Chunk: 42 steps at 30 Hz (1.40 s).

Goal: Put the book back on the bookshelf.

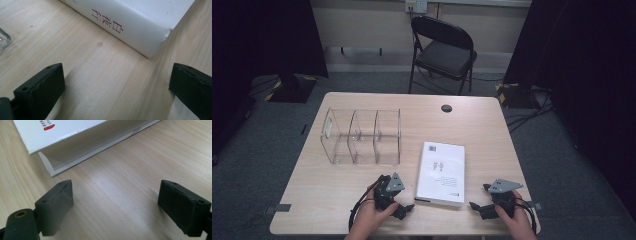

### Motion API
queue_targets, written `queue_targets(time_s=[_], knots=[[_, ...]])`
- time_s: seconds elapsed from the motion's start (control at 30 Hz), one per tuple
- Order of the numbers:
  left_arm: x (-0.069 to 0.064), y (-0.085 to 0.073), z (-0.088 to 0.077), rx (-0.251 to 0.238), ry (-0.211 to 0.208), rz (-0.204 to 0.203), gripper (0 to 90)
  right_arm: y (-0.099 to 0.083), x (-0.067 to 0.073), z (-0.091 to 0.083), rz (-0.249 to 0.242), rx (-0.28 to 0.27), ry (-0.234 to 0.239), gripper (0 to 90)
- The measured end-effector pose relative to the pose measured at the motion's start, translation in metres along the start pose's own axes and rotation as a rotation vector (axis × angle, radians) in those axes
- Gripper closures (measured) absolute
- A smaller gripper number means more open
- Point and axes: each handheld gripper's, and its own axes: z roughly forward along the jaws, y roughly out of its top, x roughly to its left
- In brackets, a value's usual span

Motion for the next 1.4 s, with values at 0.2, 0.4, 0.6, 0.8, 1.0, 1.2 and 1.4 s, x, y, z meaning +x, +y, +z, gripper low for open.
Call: queue_targets(time_s=[0.2, 0.4, 0.6, 0.8, 1.0, 1.2, 1.4], knots=[[0.0, 0.0, 0.0, -0.001, 0.001, -0.001, 0.0, 0.0, -0.001, 0.0, -0.007, 0.003, 0.004, 12.2], [-0.001, 0.0, 0.0, -0.003, 0.01, -0.008, 0.0, 0.0, -0.001, 0.0, -0.006, 0.005, 0.006, 12.2], [-0.002, 0.0, 0.0, 0.001, 0.02, -0.019, 0.0, 0.0, 0.0, -0.001, -0.015, 0.004, 0.021, 12.0], [-0.005, 0.001, 0.0, 0.009, 0.029, -0.028, 0.0, -0.001, 0.004, -0.003, -0.035, 0.008, 0.048, 13.3], [-0.006, 0.004, 0.0, 0.029, 0.021, -0.032, 0.0, 0.002, 0.008, -0.006, -0.046, 0.007, 0.082, 18.5], [-0.008, 0.006, -0.003, 0.045, 0.023, -0.029, 5.4, 0.008, 0.018, -0.005, -0.019, -0.004, 0.148, 22.3], [-0.013, 0.012, -0.005, 0.058, -0.003, -0.018, 18.3, 0.015, 0.029, -0.002, -0.034, -0.018, 0.178, 28.3]])
